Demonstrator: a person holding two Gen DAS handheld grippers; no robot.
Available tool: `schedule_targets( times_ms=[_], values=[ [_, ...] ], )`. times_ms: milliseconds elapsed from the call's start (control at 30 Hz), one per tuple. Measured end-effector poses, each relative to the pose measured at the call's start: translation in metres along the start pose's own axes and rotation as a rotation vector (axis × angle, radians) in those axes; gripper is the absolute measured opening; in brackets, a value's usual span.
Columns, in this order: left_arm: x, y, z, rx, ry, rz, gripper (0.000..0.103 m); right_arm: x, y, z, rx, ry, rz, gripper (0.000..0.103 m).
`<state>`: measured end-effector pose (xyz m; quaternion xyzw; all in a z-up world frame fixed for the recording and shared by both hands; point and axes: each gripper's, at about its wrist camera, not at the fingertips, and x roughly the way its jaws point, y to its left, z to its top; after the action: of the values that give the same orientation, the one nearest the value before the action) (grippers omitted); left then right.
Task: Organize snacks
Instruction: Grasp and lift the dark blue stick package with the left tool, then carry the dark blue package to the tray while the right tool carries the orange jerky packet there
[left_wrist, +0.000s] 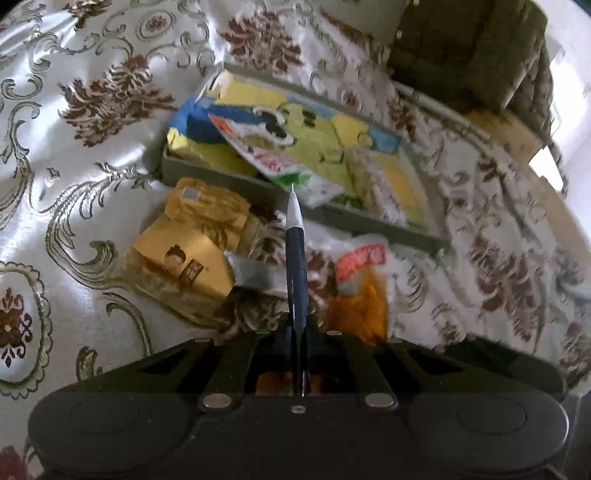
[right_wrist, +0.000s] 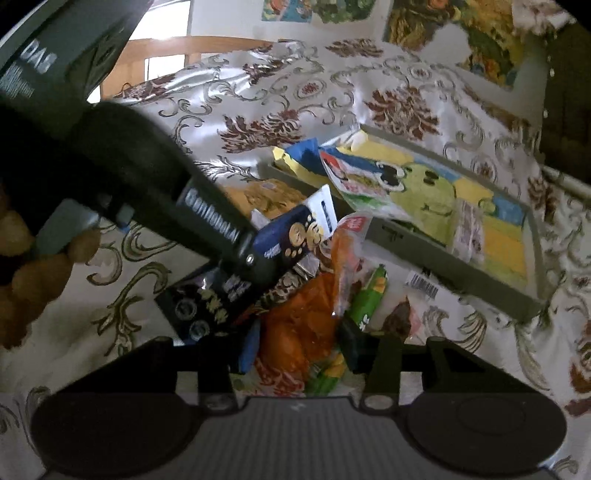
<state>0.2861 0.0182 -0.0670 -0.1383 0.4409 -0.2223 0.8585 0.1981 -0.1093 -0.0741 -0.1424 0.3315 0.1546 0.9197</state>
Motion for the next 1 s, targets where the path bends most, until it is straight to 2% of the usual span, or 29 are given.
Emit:
schedule_targets(
  times_ms=[167,333,600,767,1000],
  values=[
    [-0.029,0.000,-0.004,-0.045,-0.094,-0.012,0.006,-0.012,0.003,0.000,-0.003,-0.021,-0.015,0.049],
    [-0.055,-0.001,-0.009,-0.071,-0.159,0.014,0.006,-0.028,0.002,0.004,0.007,-0.070,-0.026,0.049],
    [-0.090,-0.008,-0.012,-0.082,-0.292,0.015,0.006,-0.070,-0.021,0.009,0.103,-0.227,-0.023,0.049],
    [-0.099,-0.016,-0.015,-0.080,-0.331,-0.006,0.006,-0.096,-0.040,0.010,0.178,-0.321,-0.023,0.049],
    [-0.104,-0.020,-0.015,-0.092,-0.361,-0.011,0.006,-0.104,-0.059,0.017,0.245,-0.400,-0.004,0.049]
  ],
)
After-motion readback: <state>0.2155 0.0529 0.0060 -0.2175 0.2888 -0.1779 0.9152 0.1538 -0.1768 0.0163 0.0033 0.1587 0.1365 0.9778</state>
